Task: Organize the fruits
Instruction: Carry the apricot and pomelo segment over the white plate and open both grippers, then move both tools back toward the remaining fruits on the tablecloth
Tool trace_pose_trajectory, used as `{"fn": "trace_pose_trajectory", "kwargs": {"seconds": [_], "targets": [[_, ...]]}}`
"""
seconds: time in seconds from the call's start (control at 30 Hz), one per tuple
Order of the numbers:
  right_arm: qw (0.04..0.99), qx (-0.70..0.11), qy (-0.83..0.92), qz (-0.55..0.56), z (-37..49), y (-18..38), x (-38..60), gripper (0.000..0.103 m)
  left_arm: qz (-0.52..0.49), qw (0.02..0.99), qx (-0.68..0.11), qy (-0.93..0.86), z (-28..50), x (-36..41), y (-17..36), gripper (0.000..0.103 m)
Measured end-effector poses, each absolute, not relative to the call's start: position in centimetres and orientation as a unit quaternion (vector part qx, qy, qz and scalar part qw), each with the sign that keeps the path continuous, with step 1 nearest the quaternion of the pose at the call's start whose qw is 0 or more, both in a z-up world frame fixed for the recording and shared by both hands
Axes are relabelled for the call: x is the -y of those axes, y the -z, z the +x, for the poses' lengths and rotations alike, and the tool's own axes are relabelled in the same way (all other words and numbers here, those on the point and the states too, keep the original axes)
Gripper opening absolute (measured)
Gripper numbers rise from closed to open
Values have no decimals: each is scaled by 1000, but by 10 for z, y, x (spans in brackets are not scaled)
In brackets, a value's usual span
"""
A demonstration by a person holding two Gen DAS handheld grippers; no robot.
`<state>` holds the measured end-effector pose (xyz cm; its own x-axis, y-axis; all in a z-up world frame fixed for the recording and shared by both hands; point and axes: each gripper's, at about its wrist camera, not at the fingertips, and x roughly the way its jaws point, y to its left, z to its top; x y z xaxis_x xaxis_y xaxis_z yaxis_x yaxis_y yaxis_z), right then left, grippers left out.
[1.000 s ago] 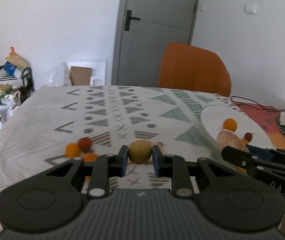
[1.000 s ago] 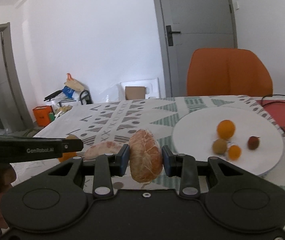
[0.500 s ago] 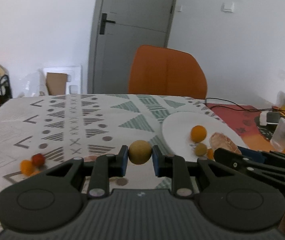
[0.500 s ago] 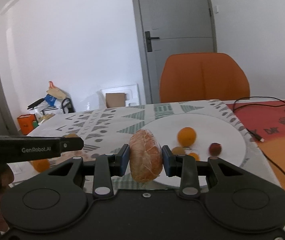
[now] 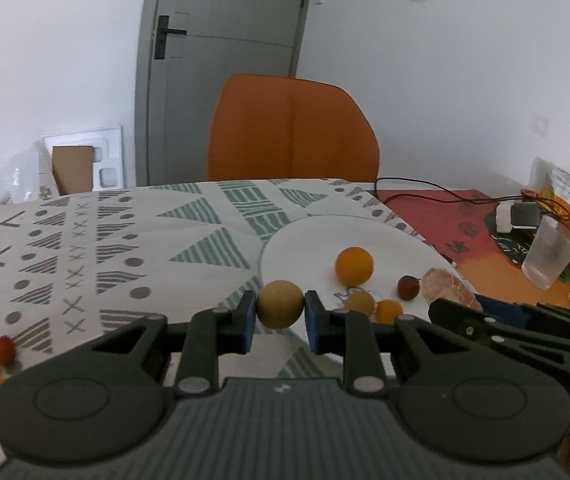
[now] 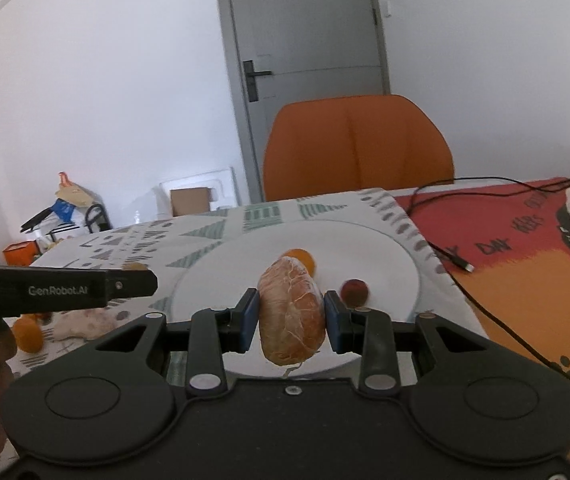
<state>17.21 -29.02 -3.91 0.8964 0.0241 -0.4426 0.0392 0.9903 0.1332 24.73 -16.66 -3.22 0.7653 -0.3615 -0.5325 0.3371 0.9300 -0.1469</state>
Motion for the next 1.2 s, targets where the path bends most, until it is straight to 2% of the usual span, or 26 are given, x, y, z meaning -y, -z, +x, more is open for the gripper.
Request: {"fn": "trace_pose_trajectory", "kwargs": {"seconds": [0.13, 0.23, 0.27, 0.47, 0.6, 0.7, 0.8, 0.93, 1.03, 1.2], "targets": [[968, -239, 11, 74, 176, 43, 296, 36, -17, 937, -288, 196, 255, 177, 34, 24], [968, -238, 24, 75, 175, 44, 299, 56, -16, 935, -293, 201, 260, 183, 36, 24], [968, -237, 24, 76, 175, 44, 300, 59, -16, 934, -294, 202, 261, 185, 36, 24], [968, -237, 23, 78, 173, 42, 303, 60, -10, 932, -295, 209, 263, 191, 33, 25], [968, -238, 21, 78, 172, 41, 300, 64, -13, 931, -294, 215, 259, 189, 29, 34], [968, -238, 24, 70, 171, 38, 294, 65, -21, 936, -295, 191, 257, 184, 27, 50], [970, -232, 25, 73, 166, 37, 291, 74, -26, 943, -286, 167, 253, 176, 22, 63], [968, -236, 19, 77, 165, 37, 288, 74, -29, 946, -283, 156, 248, 166, 18, 78], [970, -232, 15, 77, 163, 34, 283, 79, -33, 950, -279, 139, 244, 156, 16, 85], [971, -225, 9, 84, 159, 31, 277, 89, -41, 952, -280, 115, 239, 136, 15, 87]]}}
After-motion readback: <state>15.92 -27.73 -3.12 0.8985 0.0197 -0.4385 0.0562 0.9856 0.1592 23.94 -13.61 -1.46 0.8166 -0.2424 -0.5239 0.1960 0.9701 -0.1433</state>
